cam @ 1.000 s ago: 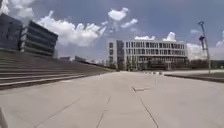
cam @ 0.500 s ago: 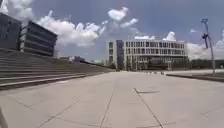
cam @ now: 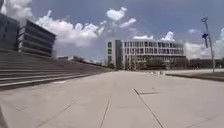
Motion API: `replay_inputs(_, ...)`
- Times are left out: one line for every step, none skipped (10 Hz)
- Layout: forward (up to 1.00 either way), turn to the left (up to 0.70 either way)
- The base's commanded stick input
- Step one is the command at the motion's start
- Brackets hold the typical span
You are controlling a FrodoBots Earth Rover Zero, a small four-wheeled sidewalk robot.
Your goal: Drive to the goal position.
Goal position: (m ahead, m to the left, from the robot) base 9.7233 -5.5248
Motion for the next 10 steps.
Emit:
replay_inputs(0.70, 0.00)
replay_inputs(0.70, 0.00)
replay_inputs(0.70, 0.00)
replay_inputs(0.70, 0.00)
replay_inputs(0.70, 0.00)
replay_inputs(0.70, 0.00)
replay_inputs(0.70, 0.00)
replay_inputs(0.70, 0.00)
replay_inputs(0.70, 0.00)
replay_inputs(0.70, 0.00)
